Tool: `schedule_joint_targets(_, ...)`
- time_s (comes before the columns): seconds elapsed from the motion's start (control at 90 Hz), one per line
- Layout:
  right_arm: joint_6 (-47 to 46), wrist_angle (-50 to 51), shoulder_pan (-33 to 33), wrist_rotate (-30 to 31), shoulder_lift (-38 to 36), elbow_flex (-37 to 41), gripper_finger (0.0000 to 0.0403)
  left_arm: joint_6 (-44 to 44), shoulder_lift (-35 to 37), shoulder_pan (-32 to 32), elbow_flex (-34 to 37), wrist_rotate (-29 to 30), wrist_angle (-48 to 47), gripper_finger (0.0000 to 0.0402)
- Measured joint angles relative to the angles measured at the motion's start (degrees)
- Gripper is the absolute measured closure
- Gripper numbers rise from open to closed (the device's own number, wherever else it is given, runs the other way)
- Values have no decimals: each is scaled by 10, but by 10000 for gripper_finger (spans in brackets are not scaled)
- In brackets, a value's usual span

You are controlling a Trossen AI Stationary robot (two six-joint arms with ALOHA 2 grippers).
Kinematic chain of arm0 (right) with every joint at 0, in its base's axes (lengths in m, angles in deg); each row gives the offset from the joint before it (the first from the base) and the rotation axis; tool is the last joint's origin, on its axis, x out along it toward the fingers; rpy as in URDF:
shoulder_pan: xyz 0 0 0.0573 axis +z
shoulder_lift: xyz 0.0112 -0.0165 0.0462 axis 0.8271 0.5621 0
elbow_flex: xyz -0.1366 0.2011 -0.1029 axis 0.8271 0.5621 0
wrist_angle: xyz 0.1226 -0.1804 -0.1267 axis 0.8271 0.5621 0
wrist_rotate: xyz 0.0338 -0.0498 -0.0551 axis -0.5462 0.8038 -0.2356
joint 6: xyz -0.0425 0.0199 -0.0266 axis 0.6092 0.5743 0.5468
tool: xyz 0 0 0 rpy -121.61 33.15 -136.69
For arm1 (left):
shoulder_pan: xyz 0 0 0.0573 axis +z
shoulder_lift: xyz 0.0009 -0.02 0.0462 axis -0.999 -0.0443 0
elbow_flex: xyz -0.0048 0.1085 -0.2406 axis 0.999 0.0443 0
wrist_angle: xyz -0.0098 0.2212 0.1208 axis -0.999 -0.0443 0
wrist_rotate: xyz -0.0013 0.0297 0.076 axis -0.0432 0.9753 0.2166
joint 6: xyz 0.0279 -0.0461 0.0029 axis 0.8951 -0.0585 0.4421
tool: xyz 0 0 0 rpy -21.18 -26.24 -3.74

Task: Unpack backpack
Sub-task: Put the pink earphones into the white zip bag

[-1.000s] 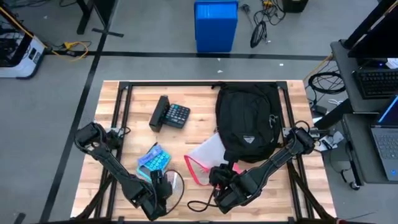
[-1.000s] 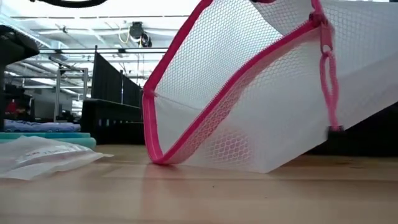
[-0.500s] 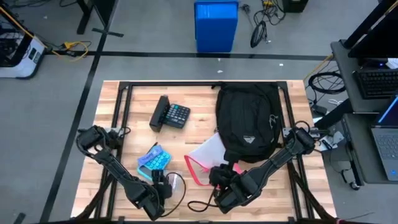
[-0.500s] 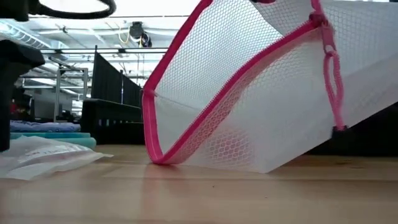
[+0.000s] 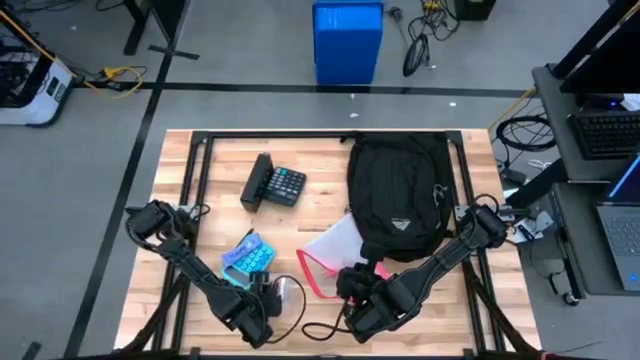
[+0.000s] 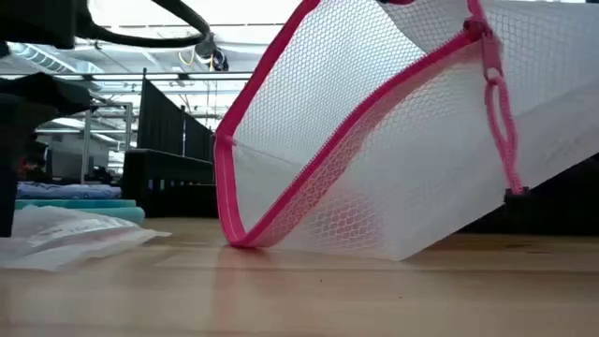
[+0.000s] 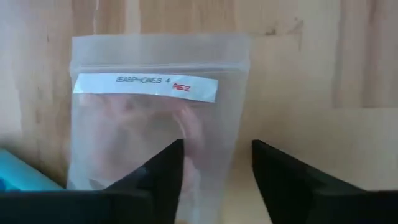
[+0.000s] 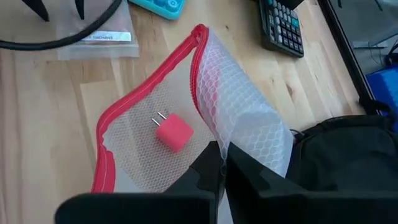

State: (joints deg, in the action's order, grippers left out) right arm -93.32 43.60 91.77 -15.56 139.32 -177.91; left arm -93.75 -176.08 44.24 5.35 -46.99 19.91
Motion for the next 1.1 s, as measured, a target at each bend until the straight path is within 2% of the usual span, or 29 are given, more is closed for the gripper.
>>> schedule_joint_targets(0.267, 0, 0, 0, 0, 0, 0, 403, 20, -3, 9, -5, 27, -12, 379)
schedule_joint_targets(0.311, 0, 0, 0, 0, 0, 0, 403, 20, -3, 9, -10, 30, -16, 392)
schedule_joint_targets(0.444, 0, 0, 0, 0, 0, 0, 403, 25, -6, 9, -36, 34, -35, 392)
schedule_joint_targets(0.6, 0, 0, 0, 0, 0, 0, 403, 39, -6, -3, -102, 54, -79, 400)
schedule_joint_targets(0.856, 0, -2, 0, 0, 0, 0, 403, 118, -5, -8, -181, 160, -92, 401)
schedule_joint_targets(1.1, 3, -5, 0, 0, 0, 0, 403, 227, -3, 47, -179, 244, -51, 401)
